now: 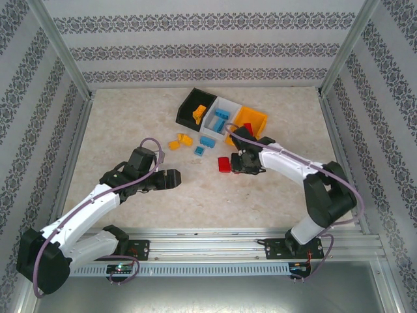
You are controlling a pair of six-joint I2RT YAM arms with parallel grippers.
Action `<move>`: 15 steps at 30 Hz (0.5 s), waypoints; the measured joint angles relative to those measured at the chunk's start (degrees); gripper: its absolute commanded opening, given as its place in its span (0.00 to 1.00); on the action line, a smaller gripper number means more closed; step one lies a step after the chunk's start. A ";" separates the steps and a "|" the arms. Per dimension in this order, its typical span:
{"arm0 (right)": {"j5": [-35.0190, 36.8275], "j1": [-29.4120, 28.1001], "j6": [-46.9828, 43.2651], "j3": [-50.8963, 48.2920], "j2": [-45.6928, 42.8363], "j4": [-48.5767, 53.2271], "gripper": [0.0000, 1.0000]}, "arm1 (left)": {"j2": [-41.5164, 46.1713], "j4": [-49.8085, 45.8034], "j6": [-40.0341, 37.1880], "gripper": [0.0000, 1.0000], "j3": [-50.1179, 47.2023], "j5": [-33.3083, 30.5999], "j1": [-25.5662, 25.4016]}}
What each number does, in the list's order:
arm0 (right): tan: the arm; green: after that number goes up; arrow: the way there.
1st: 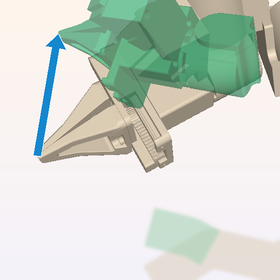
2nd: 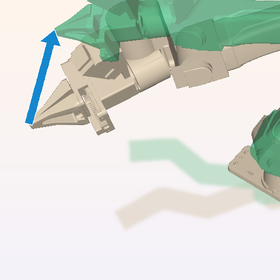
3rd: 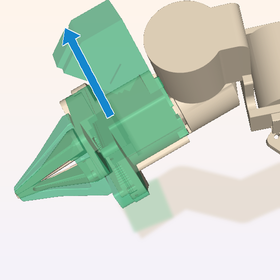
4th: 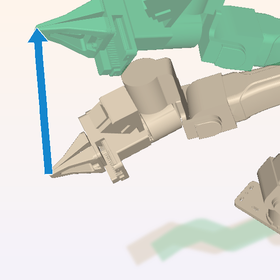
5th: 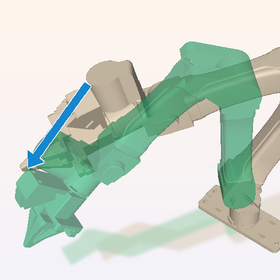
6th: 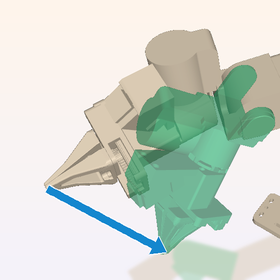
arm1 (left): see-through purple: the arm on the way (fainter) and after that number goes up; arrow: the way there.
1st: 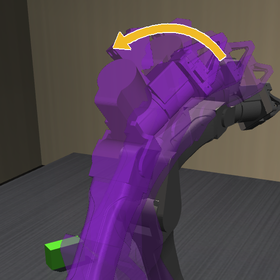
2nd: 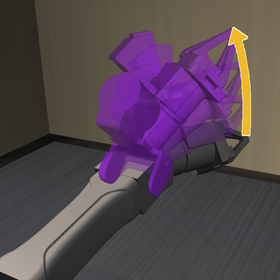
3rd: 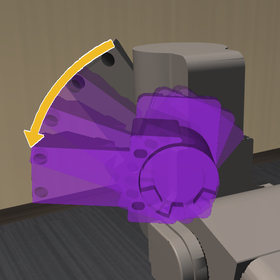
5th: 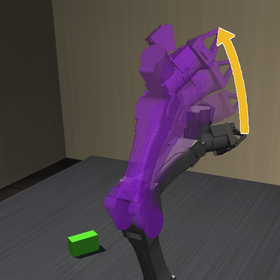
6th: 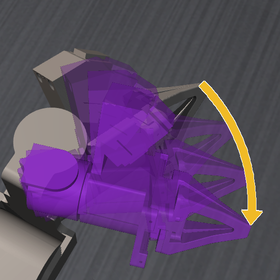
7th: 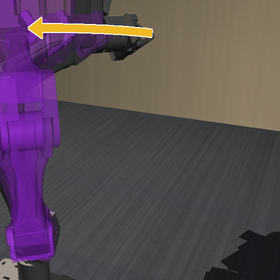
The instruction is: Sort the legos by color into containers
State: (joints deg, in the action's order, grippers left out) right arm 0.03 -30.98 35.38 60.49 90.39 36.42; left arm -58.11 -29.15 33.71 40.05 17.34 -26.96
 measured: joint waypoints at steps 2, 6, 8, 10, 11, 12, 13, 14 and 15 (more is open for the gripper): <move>0.50 0.04 -0.44 0.15 -3.23 1.25 0.23 | 0.00 0.04 0.00 0.81 -0.31 0.04 0.00; 1.25 0.94 -1.92 3.52 -8.04 4.98 0.24 | 0.00 0.04 0.00 0.82 -1.51 0.52 0.00; 2.25 2.05 -3.04 7.30 -9.49 6.54 0.24 | 0.00 0.07 0.17 0.83 -2.03 1.18 0.00; 3.30 3.37 -4.28 11.02 -10.36 6.95 0.24 | 0.28 0.50 0.72 0.84 -2.58 2.19 0.00; 3.80 4.24 -5.03 13.09 -10.58 7.08 0.24 | 0.63 1.07 1.31 0.85 -3.02 2.78 0.00; 4.09 5.01 -5.60 14.71 -10.60 7.06 0.24 | 0.94 1.81 1.81 0.85 -3.39 3.34 0.00; 4.31 5.92 -6.14 16.33 -10.45 7.02 0.24 | 1.29 2.89 2.58 0.85 -3.93 4.07 0.00; 4.52 7.02 -6.86 18.08 -9.99 7.04 0.24 | 1.51 4.33 3.50 0.85 -4.59 5.07 0.00; 4.66 8.04 -7.37 19.63 -9.31 6.97 0.24 | 1.60 5.92 4.35 0.85 -5.27 5.86 0.00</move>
State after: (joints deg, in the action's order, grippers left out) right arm 4.69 -22.94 28.01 80.12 81.08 43.40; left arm -56.51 -23.22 38.06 34.79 23.20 -26.96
